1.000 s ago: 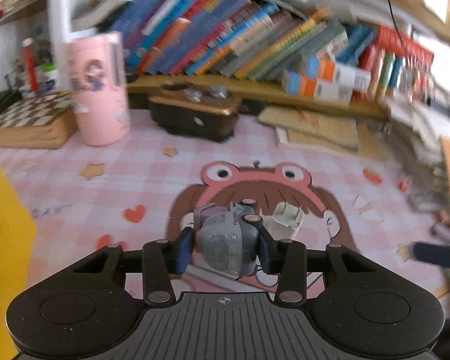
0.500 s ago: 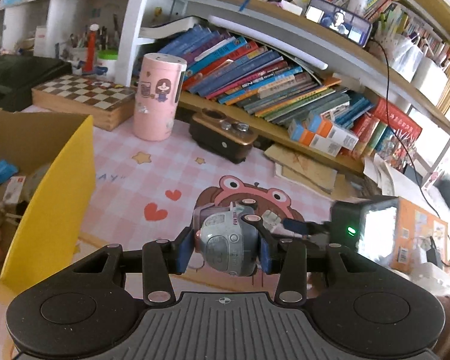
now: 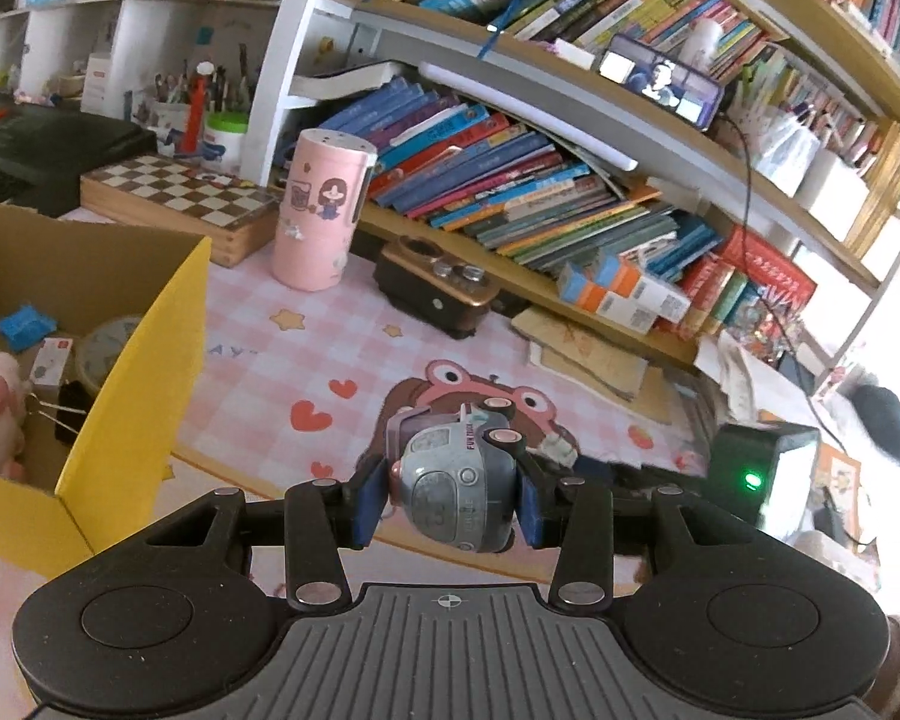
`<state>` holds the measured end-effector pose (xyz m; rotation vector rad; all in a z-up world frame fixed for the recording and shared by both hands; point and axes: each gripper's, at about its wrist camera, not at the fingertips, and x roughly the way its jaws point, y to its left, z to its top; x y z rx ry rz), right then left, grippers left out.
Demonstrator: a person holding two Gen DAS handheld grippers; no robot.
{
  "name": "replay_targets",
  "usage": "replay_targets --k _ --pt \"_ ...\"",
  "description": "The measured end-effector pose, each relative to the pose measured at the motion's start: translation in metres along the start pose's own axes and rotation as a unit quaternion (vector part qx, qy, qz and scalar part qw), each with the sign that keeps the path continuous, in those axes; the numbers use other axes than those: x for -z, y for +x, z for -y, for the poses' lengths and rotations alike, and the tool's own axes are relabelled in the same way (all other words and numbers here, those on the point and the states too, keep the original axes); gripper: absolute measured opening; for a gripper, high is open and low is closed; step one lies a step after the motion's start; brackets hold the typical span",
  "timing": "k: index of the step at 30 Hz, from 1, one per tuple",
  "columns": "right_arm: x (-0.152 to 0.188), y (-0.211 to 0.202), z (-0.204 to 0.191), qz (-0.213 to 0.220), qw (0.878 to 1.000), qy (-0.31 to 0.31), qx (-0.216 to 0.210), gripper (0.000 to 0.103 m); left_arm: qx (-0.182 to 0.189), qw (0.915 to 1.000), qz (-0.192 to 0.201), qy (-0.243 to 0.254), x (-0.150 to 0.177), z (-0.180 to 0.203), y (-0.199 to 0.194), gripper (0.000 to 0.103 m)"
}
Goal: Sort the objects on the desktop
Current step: 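Lift and carry plush toy and plug adapter with both tools toward yellow box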
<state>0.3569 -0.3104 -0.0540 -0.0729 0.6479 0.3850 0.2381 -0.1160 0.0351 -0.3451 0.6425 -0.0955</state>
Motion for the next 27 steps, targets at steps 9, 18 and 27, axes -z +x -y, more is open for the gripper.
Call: replay_targets --k 9,18,27 --pt "0.019 -0.077 -0.011 -0.029 0.999 0.004 -0.036 0.029 0.041 0.999 -0.016 -0.002 0.011 0.0 -0.018 0.042" --pt "0.034 -0.125 -0.031 -0.056 0.998 0.015 -0.04 0.029 0.072 0.9969 -0.03 -0.012 0.031 -0.01 -0.036 0.042" --pt "0.046 -0.154 -0.074 -0.052 0.998 0.011 -0.021 0.029 0.095 0.9949 -0.029 -0.018 0.045 -0.041 -0.07 0.042"
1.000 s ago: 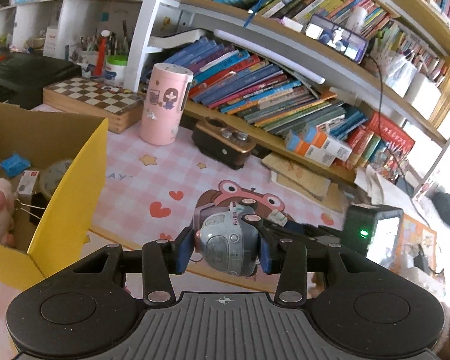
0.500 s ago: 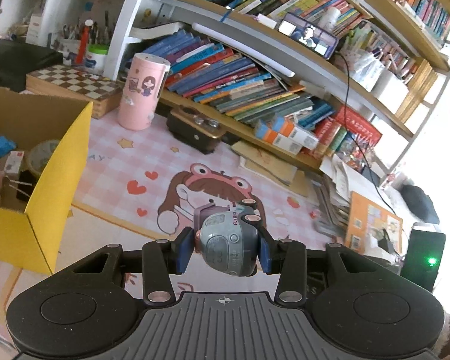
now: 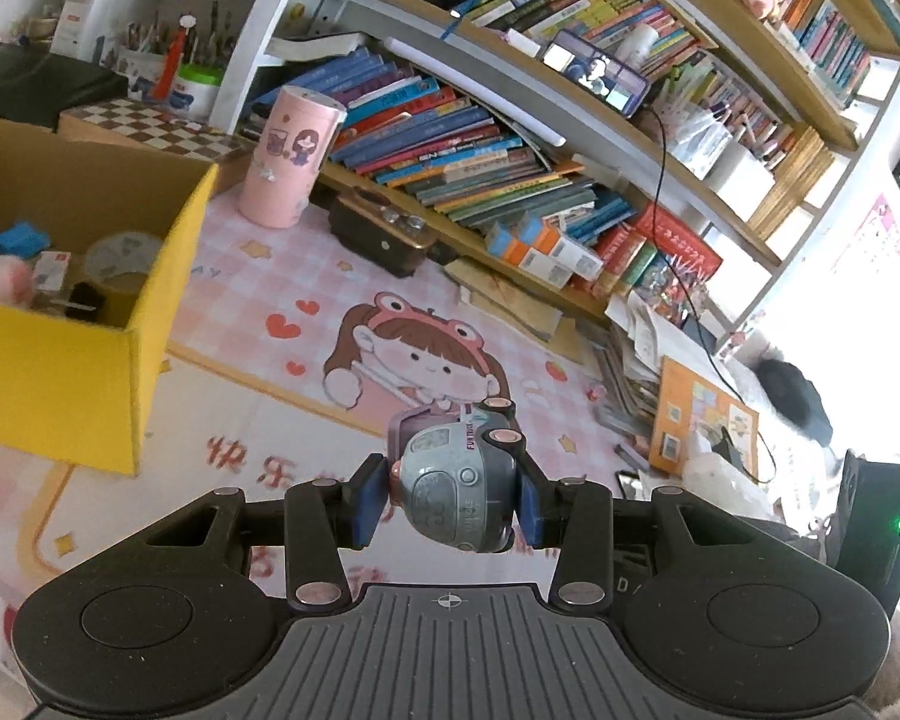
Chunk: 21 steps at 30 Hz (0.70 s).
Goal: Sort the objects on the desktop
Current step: 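Lift and carry plush toy and plug adapter with both tools toward yellow box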
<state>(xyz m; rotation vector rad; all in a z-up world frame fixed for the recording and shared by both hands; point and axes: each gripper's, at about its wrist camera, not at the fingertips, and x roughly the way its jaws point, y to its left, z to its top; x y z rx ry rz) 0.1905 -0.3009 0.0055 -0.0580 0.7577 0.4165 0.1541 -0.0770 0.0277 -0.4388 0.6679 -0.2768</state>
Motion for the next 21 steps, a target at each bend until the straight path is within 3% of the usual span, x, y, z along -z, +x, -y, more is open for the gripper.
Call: replay_targets --k 13,21 --pt "0.045 -0.025 -0.115 -0.035 0.999 0.005 -0.012 0.029 -0.027 0.9979 -0.028 -0.053 0.041 -0.086 -0.095 0.042" --pt "0.064 -0.034 -0.187 -0.042 0.998 -0.02 -0.031 0.029 -0.036 0.9961 -0.012 -0.079 0.059 -0.13 -0.15 0.042"
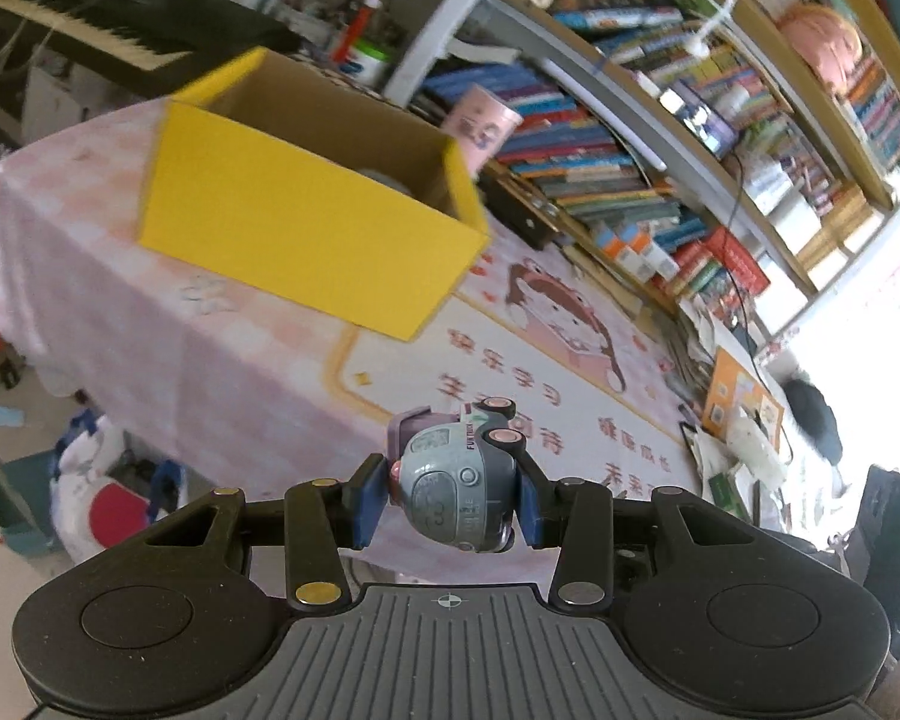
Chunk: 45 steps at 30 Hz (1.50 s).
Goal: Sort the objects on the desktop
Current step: 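Lift and carry plush toy and plug adapter with both tools toward yellow box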
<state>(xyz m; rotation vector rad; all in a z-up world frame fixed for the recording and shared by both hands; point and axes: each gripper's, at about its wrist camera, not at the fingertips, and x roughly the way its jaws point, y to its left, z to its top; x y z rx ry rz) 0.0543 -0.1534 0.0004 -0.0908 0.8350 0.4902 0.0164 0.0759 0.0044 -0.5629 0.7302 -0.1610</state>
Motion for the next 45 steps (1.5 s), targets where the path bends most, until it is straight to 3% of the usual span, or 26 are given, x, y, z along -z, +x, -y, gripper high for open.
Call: replay_targets --k 14,22,32,37,45 --pt "0.0 0.0 -0.074 -0.007 0.998 -0.055 -0.027 0.029 -0.008 0.9987 0.035 -0.036 0.009 -0.046 -0.05 0.042" --pt "-0.002 0.009 -0.09 -0.021 0.996 -0.071 -0.04 0.029 -0.016 0.9975 0.048 -0.049 0.007 -0.058 -0.058 0.042" --pt "-0.015 0.026 -0.088 -0.031 0.996 -0.072 -0.046 0.029 -0.026 0.9974 0.038 -0.055 -0.007 -0.066 -0.04 0.042" --pt "-0.036 0.04 -0.082 -0.017 0.996 -0.07 -0.051 0.029 -0.036 0.9976 0.046 -0.036 -0.032 -0.064 -0.027 0.042" --pt "-0.108 0.058 -0.067 0.045 0.995 -0.064 -0.067 0.029 -0.03 0.9948 0.097 -0.013 -0.1 -0.05 -0.001 0.042"
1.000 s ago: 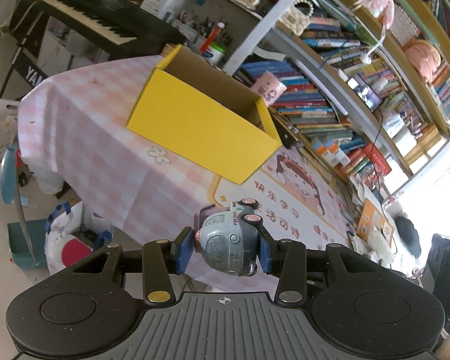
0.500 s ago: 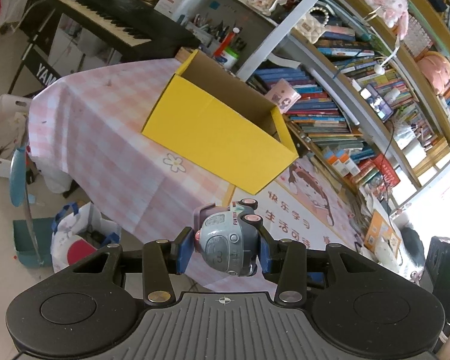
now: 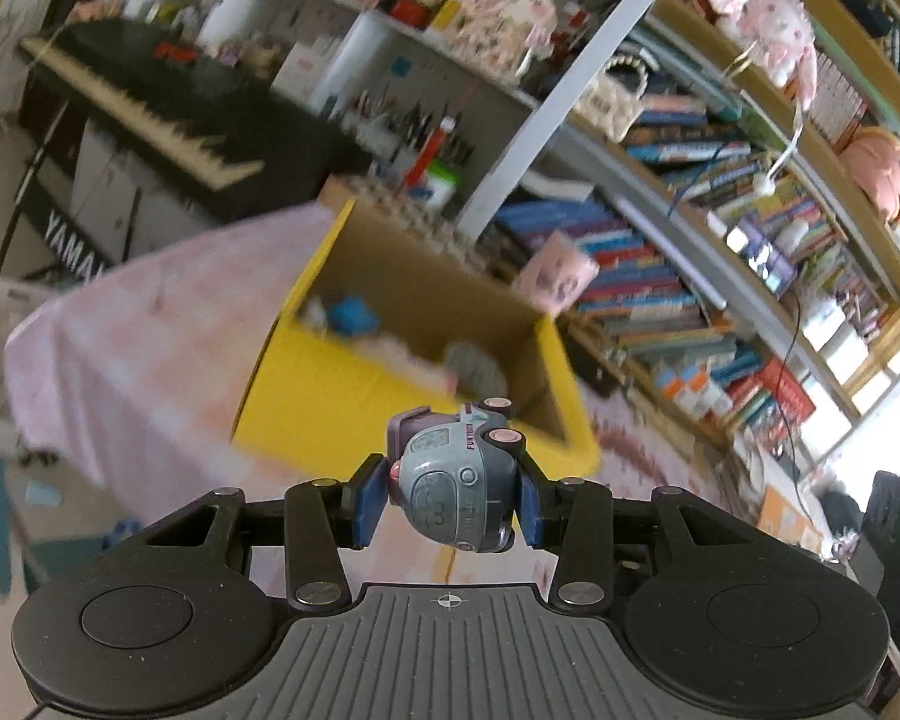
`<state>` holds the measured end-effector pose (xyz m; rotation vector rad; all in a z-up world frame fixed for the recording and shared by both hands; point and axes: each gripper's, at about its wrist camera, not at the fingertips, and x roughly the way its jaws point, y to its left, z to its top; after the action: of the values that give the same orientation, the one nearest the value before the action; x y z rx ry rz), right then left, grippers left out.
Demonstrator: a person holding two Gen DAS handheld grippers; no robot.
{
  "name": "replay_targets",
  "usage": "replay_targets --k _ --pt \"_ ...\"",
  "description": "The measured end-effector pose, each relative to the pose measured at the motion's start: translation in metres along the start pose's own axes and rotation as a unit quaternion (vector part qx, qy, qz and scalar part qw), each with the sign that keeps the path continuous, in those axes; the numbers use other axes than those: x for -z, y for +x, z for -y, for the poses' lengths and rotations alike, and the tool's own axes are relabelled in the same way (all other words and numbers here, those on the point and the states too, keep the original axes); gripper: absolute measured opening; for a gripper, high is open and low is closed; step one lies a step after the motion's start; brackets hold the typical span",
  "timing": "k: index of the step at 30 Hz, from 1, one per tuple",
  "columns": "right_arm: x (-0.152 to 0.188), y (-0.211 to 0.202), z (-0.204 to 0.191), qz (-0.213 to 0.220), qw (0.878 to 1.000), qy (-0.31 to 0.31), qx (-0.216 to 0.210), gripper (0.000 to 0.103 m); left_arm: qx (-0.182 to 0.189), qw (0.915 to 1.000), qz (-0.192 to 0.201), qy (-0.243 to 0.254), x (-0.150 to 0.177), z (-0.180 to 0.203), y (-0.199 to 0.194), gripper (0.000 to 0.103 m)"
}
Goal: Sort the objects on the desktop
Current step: 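Lift and carry plush toy and plug adapter with both tools toward yellow box, then release plush toy into yellow box with left tool while right tool drops plug adapter in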
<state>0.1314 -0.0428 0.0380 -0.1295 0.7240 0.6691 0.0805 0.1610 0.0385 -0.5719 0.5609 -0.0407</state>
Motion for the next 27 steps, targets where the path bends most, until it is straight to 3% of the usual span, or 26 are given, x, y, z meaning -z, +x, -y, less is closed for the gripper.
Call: replay_targets --k 10,18,22,27 --pt "-0.074 0.052 0.04 0.034 0.999 -0.021 -0.007 0.029 -0.036 0.9985 0.017 0.038 -0.055 0.013 0.075 0.042" --pt "-0.107 0.132 0.063 -0.012 0.993 -0.113 0.013 0.03 -0.089 0.9925 -0.031 0.077 -0.085 0.007 0.153 0.042" --pt "-0.117 0.171 0.063 -0.05 0.981 -0.185 0.004 0.03 -0.101 0.9889 -0.061 0.09 -0.095 0.006 0.183 0.042" --pt "-0.122 0.206 0.058 -0.099 0.965 -0.243 -0.007 0.03 -0.134 0.9762 -0.108 0.132 -0.094 0.013 0.21 0.042"
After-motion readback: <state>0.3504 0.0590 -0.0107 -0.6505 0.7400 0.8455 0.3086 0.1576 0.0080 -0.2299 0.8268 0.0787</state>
